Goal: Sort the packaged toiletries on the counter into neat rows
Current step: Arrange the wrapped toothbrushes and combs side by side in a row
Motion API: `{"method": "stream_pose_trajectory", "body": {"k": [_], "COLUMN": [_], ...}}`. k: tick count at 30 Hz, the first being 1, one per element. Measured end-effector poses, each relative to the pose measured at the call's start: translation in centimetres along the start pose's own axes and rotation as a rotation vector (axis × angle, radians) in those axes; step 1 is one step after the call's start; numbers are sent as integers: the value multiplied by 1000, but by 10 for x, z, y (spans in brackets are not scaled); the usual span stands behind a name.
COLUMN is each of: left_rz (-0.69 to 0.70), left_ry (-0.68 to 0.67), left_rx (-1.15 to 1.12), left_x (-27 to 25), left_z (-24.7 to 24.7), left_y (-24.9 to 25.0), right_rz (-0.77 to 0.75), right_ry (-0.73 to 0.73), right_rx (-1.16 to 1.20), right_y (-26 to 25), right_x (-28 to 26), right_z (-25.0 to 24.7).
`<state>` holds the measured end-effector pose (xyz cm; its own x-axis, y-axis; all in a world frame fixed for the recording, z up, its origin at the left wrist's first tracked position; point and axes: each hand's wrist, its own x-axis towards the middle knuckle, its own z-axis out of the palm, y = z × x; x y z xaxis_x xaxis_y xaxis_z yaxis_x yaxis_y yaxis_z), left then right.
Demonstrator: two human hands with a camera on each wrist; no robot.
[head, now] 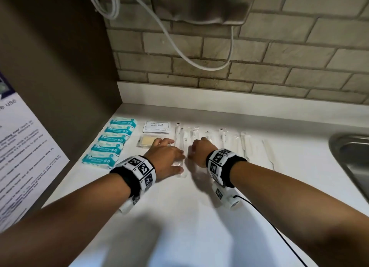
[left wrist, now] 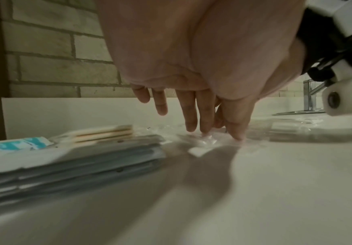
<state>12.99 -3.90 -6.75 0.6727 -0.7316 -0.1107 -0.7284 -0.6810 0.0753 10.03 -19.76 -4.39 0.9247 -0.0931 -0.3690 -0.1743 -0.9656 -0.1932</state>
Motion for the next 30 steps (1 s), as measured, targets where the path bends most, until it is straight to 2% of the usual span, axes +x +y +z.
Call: {"method": "stream_pose_trajectory", "body": {"k": [4, 7, 12, 16, 23, 26, 28, 30], "left_rz": [-1, -16, -25, -83, -129, -127, -148, -158], "left_ry": [14, 6, 8, 47, -105, -113, -56, 57], "left_rx": [-45, -52, -80, -70, -20, -62, -127, -157], "left_x": [9, 15, 15, 13, 16, 12, 9, 10], "left_z": [5, 7, 2, -10, 3, 6, 0, -8], "left_y": [2, -1, -3, -3, -12, -11, -8, -6], "right_rz": [99, 164, 198, 252, 204, 86, -35, -115], "right_ry": [66, 169, 179, 167, 173, 178, 163, 112], "right_rx": [26, 223, 510, 434, 135, 51, -63, -190], "right_y": [11, 14, 9, 9, 12, 13, 14, 15], "right_x": [3, 5, 1, -3, -11, -13, -15, -17], "right_z": [-1, -3, -7, 1, 1, -1, -1, 2]}}
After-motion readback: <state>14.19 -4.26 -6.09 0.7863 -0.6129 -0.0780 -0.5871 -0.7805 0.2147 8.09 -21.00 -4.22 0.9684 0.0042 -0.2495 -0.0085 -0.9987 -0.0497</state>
